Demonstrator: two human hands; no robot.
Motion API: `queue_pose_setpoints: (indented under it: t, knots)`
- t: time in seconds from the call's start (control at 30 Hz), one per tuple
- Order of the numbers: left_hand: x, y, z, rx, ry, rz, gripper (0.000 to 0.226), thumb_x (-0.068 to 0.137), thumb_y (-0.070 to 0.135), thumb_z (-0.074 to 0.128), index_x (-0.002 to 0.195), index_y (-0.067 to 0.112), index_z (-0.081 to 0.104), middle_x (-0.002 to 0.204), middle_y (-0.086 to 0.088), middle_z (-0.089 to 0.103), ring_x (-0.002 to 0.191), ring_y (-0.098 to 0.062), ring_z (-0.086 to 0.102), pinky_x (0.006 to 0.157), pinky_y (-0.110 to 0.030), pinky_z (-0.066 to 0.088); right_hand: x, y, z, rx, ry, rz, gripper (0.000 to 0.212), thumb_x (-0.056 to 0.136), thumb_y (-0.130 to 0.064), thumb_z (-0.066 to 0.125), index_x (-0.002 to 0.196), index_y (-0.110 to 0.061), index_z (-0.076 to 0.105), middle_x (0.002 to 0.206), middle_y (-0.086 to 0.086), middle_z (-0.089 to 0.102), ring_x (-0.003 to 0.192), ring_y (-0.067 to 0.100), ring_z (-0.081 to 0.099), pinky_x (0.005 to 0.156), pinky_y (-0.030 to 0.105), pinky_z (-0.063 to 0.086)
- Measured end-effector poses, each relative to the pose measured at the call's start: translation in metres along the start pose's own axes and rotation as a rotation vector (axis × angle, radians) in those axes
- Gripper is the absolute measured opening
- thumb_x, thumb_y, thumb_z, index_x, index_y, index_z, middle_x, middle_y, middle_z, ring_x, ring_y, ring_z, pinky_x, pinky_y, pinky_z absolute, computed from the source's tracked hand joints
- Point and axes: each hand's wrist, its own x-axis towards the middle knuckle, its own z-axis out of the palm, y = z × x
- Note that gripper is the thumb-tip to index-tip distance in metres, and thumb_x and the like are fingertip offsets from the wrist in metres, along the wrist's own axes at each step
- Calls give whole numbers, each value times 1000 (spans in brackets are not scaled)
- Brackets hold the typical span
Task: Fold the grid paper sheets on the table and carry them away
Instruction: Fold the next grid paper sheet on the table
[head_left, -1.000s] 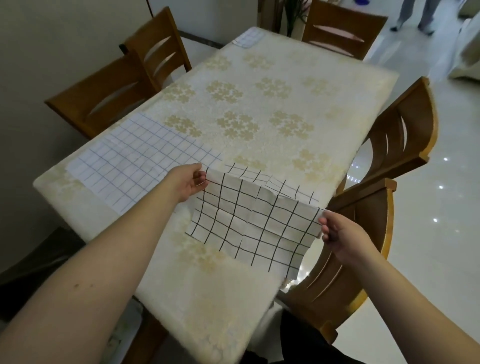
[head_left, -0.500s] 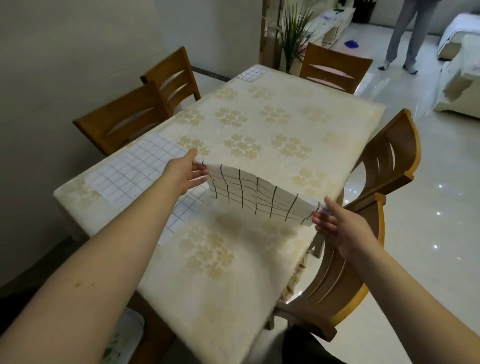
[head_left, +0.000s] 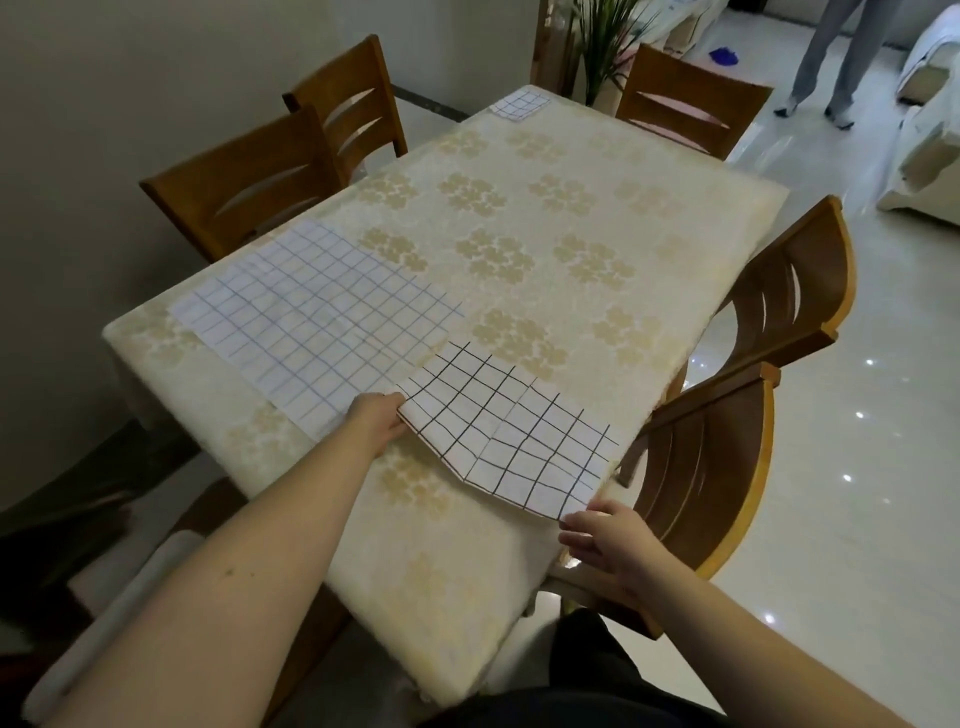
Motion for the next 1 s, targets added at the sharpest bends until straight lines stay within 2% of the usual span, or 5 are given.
queue_pose_setpoints:
  t: [0.1,0.33,0.47,0.77,1.0]
  knots:
    - [1,-22,4,-88,9,-76,23,93,14,61,111,0,59,89,-9,66,84,-24,65,81,-37,54,0,2,4,-30,-66,53,38,100,-6,46,136,0,36,89,15,58,60,19,64,52,24,49]
    - [-7,-47,10,-261,28,-182,46,99,21,56,140,4,45,146,-13,47,131,-29,49,105,-39,46,15,0,-12,-292,45,-2,57,94,-19,58,145,-13,35,115,10,54,101,26,62,83,40,56]
    - [0,-63,9,-230,2,-157,46,98,20,58,139,4,47,138,-15,53,121,-29,57,99,-38,51,24,-9,-24,-310,-2,-41,50,94,-22,59,141,-13,43,113,9,59,103,24,62,68,30,53]
    - [-3,-78,22,166,247,162,10,90,20,66,95,11,65,104,-12,70,92,-27,67,90,-48,55,58,-38,-32,-309,-201,-133,32,95,-20,55,126,-18,58,117,6,65,109,20,61,91,33,51]
    - [-54,-58,54,463,319,474,19,89,26,70,80,12,62,74,6,67,71,-7,62,64,-15,45,99,-62,-29,-81,-365,9,22,100,-26,49,117,-16,58,125,5,63,118,22,58,103,37,44]
